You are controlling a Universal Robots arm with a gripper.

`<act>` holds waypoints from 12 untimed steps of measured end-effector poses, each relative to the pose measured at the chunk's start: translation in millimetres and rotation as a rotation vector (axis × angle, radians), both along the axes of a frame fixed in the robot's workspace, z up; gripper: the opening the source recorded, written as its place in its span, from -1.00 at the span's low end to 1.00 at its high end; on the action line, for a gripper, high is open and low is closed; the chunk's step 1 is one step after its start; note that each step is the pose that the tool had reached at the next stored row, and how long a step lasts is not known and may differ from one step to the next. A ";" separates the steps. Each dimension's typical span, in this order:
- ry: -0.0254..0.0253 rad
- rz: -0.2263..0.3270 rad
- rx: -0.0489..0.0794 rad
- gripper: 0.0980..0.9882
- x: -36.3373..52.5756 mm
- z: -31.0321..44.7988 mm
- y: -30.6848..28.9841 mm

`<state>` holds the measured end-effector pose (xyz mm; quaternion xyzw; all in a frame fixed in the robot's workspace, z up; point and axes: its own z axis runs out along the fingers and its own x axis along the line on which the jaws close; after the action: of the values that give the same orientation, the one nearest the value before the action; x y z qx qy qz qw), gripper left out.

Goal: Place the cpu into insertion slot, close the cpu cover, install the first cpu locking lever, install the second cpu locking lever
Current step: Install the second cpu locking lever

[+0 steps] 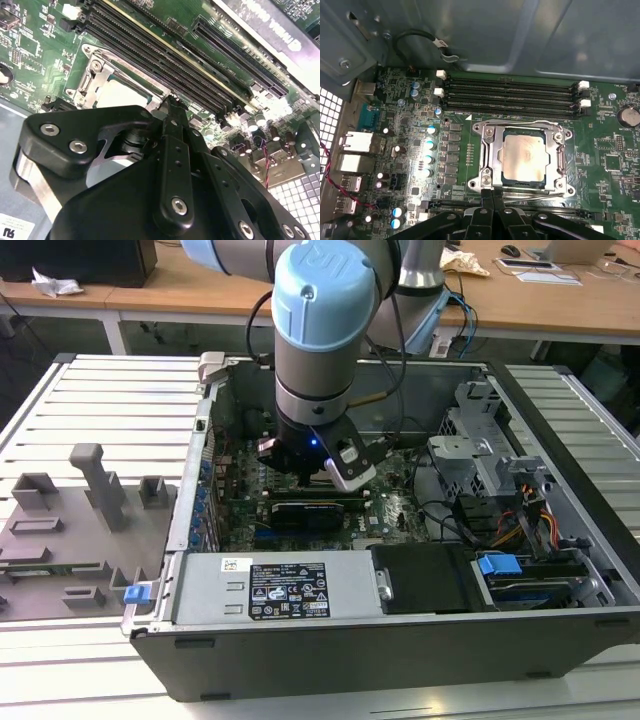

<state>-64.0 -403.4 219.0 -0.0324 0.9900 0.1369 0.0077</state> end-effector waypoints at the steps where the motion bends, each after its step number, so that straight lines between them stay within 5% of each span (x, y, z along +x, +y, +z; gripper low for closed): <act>1: 0.0001 0.000 0.000 -0.98 0.0 -0.4 0.0; 6: 0.0002 0.000 0.010 -0.98 -0.2 -12.3 -0.4; 12: -0.0008 0.000 0.022 -0.98 -1.7 -15.5 -3.9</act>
<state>-65.6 -407.3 203.6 -0.0323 0.9885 0.1476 0.0085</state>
